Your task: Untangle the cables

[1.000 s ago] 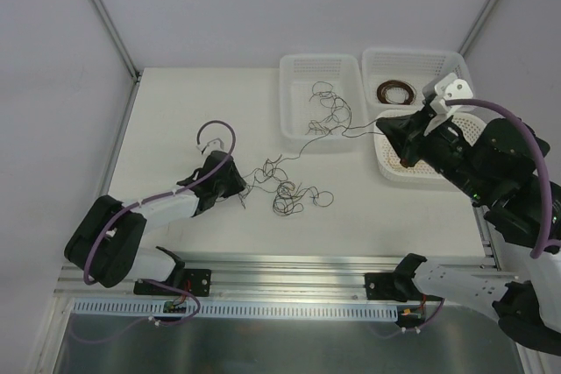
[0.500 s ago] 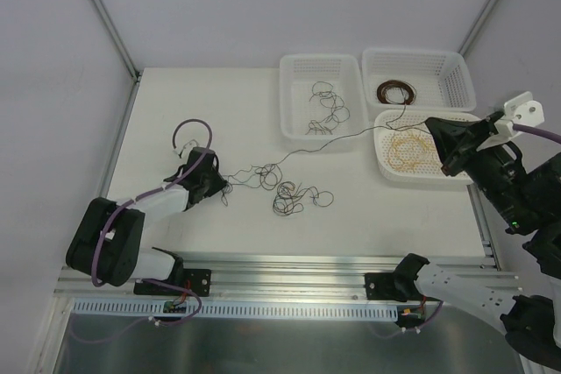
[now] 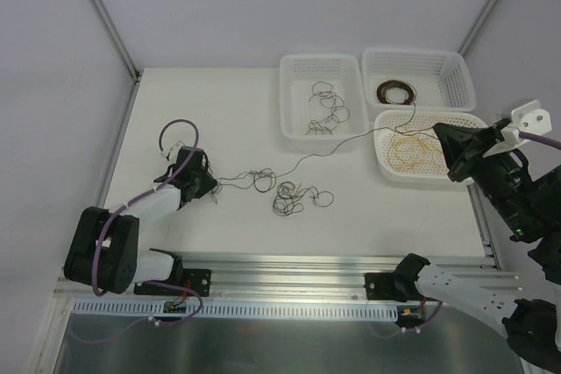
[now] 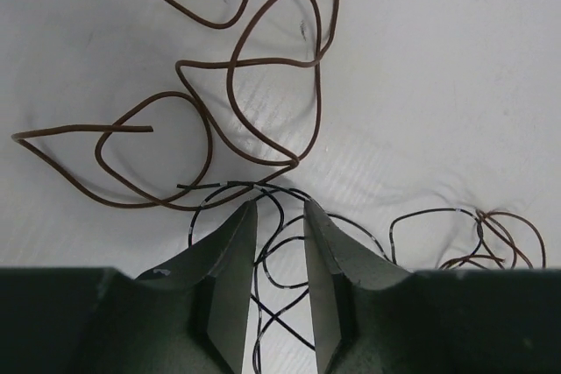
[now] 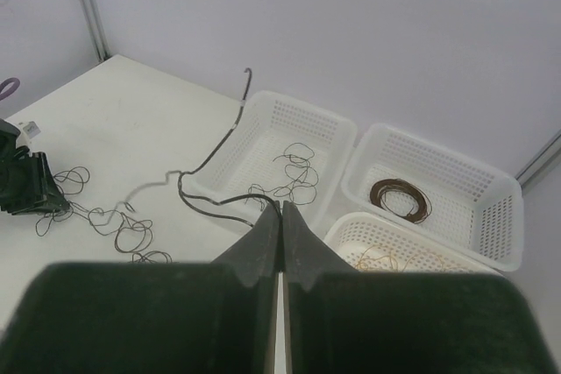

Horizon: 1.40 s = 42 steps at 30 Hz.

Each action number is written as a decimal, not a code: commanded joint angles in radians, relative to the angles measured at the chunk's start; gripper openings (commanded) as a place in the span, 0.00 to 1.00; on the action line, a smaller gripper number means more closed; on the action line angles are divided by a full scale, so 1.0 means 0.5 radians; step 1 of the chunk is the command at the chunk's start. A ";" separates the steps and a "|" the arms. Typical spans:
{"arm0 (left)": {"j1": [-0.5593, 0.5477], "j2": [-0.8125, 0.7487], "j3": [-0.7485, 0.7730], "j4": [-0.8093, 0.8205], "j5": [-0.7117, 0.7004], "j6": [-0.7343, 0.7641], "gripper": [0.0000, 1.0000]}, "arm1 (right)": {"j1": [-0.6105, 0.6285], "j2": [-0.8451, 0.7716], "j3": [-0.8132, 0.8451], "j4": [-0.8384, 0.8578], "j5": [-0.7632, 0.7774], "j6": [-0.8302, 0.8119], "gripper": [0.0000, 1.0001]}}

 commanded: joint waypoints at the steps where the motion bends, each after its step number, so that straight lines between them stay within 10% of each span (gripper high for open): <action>1: 0.017 -0.126 0.059 -0.063 0.028 0.080 0.29 | -0.003 0.010 0.007 0.021 -0.048 -0.019 0.01; 18: 0.002 -0.752 0.108 -0.110 0.724 0.494 0.82 | -0.006 0.390 -0.463 0.303 -0.929 0.276 0.01; 28: -0.434 -0.749 0.093 0.308 1.052 0.630 0.92 | -0.003 0.445 -0.380 0.367 -1.030 0.294 0.01; 42: -0.465 -1.172 -0.217 0.504 0.887 0.470 0.93 | -0.003 0.458 -0.478 0.395 -0.993 0.313 0.01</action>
